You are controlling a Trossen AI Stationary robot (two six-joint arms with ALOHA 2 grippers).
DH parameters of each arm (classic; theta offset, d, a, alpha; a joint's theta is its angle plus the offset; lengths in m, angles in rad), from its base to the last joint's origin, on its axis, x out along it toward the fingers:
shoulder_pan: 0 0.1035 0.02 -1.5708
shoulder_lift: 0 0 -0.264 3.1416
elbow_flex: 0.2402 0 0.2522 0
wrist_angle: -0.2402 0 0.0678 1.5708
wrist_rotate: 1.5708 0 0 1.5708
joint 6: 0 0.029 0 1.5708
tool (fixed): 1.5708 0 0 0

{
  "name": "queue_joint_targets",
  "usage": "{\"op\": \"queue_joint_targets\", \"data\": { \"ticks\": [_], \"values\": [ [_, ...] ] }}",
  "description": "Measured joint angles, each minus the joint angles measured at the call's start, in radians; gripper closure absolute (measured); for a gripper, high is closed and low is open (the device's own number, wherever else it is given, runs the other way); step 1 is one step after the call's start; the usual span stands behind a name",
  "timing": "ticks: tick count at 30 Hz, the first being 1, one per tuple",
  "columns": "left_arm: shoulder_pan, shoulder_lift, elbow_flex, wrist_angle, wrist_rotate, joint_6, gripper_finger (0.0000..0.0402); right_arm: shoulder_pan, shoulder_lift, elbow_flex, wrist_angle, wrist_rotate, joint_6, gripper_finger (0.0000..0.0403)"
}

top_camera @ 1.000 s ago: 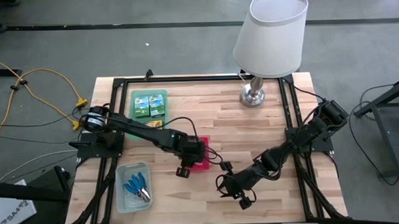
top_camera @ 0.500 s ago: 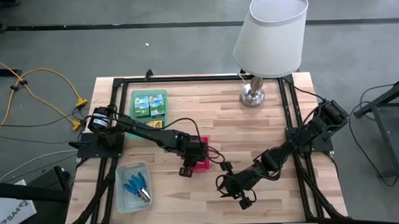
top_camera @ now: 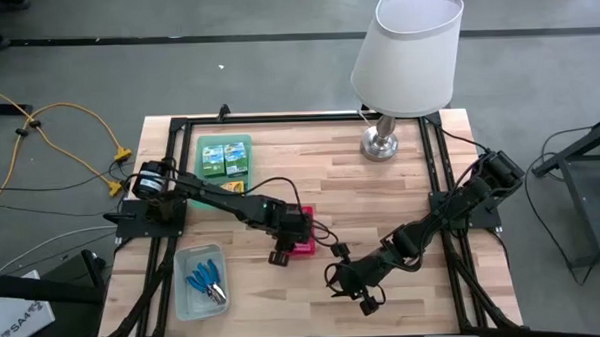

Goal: Pick & Place School Supplies
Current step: Return to Home Position

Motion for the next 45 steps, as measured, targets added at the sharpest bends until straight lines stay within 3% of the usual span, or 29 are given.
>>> {"op": "queue_joint_targets", "data": {
  "ticks": [7, 24, 36, 41, 45],
  "values": [
    [-0.021, -0.010, 0.001, 0.000, 0.000, 0.107, 0.0285, 0.000, 0.000, 0.000, 0.000, 0.000, 0.000, 0.0284],
    [-0.022, -0.166, 0.001, 0.008, -0.071, 0.109, 0.0285, 0.000, 0.000, 0.000, 0.000, 0.026, -0.001, 0.0284],
    [-0.020, -0.177, 0.001, 0.018, -0.072, -0.052, 0.0285, -0.006, 0.000, 0.000, 0.001, 0.026, 0.002, 0.0284],
    [0.000, -0.181, 0.001, 0.019, -0.069, -0.173, 0.0285, -0.030, 0.000, 0.000, -0.001, 0.024, 0.094, 0.0284],
    [0.023, -0.181, 0.001, 0.016, -0.036, -0.159, 0.0285, -0.073, 0.000, 0.000, -0.060, 0.019, 0.127, 0.0284]
  ]
}}
